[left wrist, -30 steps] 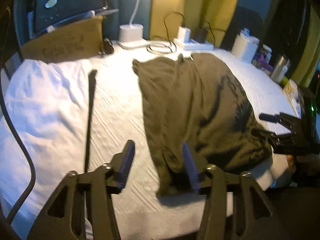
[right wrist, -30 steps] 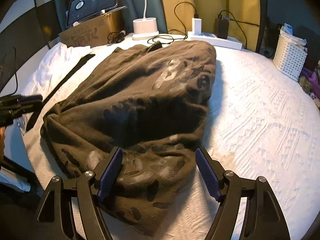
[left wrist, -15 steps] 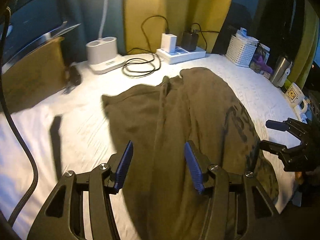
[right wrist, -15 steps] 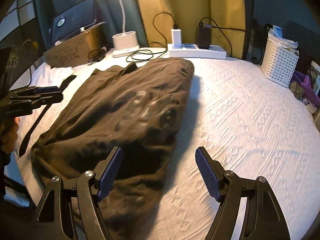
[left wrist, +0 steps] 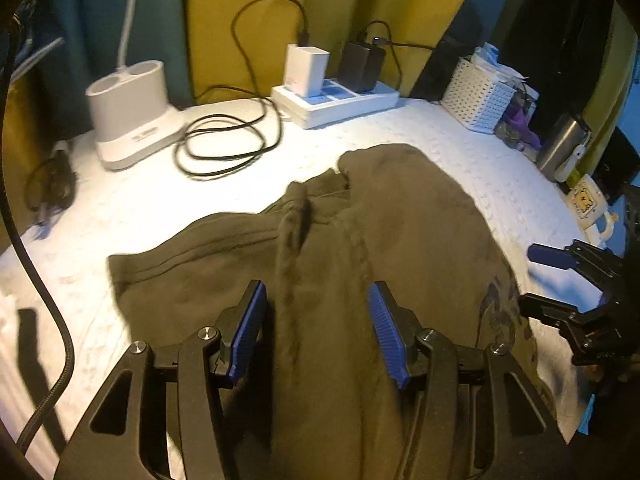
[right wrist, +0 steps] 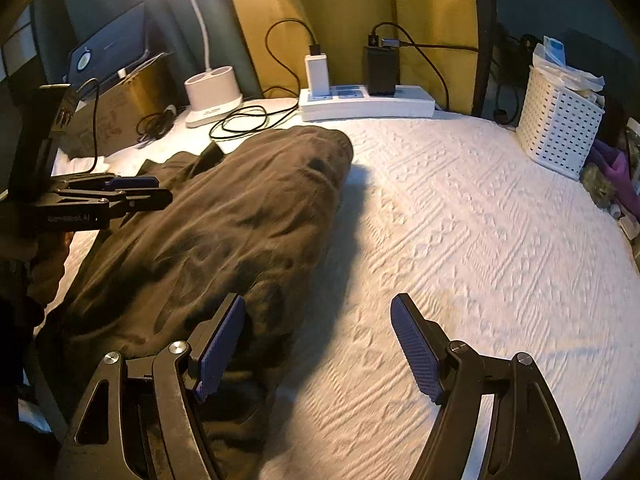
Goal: Fold small clothes
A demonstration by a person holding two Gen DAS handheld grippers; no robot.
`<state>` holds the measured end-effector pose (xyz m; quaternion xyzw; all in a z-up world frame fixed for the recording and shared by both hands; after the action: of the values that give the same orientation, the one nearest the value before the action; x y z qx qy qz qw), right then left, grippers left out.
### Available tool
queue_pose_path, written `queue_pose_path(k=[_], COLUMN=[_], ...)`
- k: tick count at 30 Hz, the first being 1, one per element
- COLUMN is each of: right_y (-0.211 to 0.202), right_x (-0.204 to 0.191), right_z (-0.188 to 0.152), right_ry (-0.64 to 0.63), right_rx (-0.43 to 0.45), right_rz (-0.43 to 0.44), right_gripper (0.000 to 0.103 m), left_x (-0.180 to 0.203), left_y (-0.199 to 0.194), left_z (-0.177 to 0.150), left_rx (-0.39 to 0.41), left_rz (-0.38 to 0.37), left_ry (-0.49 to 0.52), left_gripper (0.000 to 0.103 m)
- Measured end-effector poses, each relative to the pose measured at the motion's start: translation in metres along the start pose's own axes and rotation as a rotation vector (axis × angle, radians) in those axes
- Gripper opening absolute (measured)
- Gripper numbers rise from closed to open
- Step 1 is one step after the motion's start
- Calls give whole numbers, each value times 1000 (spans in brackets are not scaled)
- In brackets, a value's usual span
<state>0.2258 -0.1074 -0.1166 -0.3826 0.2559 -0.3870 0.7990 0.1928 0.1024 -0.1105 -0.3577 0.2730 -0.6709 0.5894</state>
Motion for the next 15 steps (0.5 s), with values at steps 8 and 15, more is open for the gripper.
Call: queue_pose_path(k=[8,15], right_y=[12,19], right_x=[14,17], right_z=[10,9], right_ry=[18,33], right_rx=[-12,-24], right_rz=[0,2], right_gripper=[77,77], left_x=[6,11], left_y=[19,19], left_z=[7,6], left_rx=[-9,12], left_rz=[-50,-46], left_ry=[-13,25], left_gripper=[53,8])
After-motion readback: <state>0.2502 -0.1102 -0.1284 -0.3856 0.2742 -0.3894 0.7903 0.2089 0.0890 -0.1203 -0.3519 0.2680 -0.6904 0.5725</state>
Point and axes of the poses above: each gripper's, at about its wrist camera, not at the fingertips, and y roughly the way its jaws point, x to its right, z to its top, the point moved 3 cm from there along y, roughly the way its jaws point, and after that the axes turned 2 degrees about z, right-handed, at the moved point
